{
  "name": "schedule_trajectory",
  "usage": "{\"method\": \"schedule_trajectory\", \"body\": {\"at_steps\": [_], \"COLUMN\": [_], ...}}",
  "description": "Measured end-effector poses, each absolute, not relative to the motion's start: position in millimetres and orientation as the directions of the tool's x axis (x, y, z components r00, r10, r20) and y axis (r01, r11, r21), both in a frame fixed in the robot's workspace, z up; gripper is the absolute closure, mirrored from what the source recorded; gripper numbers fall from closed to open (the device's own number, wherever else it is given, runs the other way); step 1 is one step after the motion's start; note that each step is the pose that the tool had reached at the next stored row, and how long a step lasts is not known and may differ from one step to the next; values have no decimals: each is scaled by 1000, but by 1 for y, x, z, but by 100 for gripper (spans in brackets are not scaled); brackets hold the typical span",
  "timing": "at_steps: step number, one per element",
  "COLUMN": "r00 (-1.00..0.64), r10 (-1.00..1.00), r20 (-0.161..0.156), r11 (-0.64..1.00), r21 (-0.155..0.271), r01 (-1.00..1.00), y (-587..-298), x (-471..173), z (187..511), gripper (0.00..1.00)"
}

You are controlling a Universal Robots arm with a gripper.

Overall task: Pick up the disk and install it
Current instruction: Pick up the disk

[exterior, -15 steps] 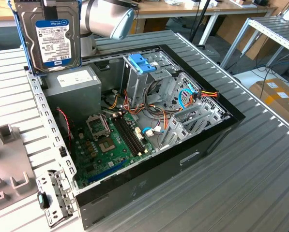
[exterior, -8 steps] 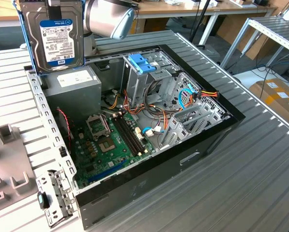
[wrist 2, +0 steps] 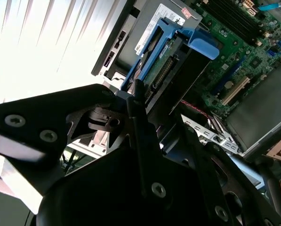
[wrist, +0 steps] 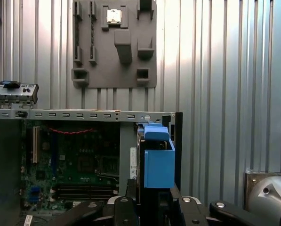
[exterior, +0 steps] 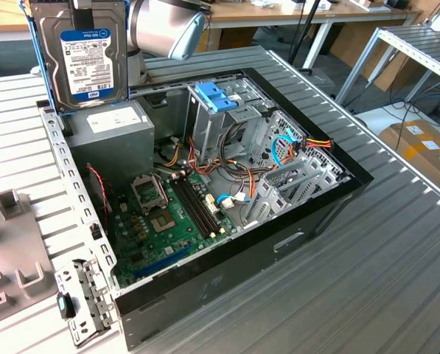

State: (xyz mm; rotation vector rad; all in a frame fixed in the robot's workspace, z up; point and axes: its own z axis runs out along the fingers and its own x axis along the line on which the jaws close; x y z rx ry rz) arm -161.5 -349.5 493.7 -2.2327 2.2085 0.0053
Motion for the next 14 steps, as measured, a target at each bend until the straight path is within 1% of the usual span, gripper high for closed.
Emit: {"method": "schedule_trajectory", "body": {"at_steps": [14], "r00": [11], "r10": [-1000], "r20": [2], "r11": [-11], "r21": [2], "r01": [-1000], "y": [-349], "x": [-160], "z": [498], "gripper": [65]}}
